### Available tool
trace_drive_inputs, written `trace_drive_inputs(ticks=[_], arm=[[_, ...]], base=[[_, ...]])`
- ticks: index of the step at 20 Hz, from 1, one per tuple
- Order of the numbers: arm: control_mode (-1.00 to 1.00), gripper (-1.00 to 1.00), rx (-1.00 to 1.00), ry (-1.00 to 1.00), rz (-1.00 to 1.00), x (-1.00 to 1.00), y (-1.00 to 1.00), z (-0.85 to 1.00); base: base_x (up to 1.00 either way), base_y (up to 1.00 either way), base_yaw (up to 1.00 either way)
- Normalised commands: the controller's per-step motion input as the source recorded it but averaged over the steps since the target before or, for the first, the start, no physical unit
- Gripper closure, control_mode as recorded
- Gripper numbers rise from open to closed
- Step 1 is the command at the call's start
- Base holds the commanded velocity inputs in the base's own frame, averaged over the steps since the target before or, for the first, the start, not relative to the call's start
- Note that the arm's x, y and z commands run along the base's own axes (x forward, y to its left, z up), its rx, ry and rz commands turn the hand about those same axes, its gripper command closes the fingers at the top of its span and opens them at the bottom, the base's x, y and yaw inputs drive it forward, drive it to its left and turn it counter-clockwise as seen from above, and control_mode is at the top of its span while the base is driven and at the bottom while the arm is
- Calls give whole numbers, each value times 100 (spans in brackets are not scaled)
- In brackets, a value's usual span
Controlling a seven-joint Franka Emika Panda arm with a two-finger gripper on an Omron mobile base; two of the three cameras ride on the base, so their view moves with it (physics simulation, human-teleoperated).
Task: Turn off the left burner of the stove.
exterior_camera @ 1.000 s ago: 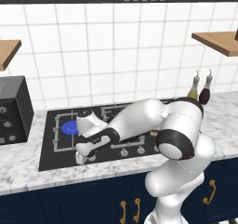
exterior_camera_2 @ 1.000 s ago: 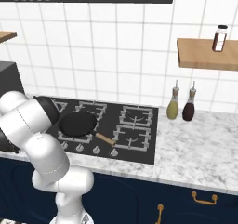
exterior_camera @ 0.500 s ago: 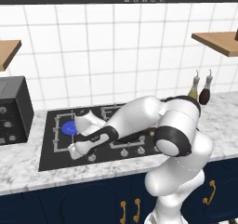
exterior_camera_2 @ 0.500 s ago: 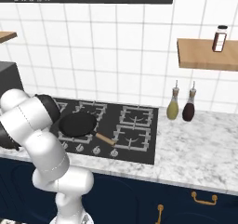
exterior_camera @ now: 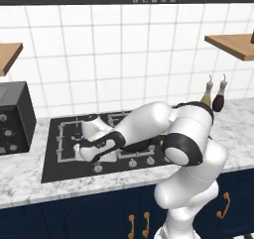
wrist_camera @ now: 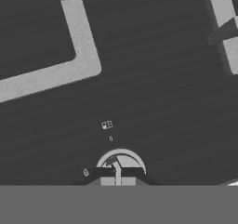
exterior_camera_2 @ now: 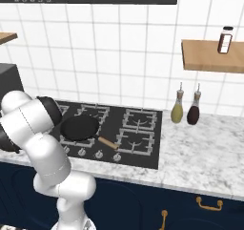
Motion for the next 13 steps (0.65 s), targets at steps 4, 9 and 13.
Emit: trace_drive_inputs(ticks=[4, 9, 13], arm=[[-100, 100, 5, 1, -81, -10, -54, -57], [-100, 100, 5, 1, -25, -26, -28, -20], [-100, 100, 0, 0, 0, 0, 0, 0]], base=[[0, 0, 0], [0, 0, 0], [0, 0, 0]])
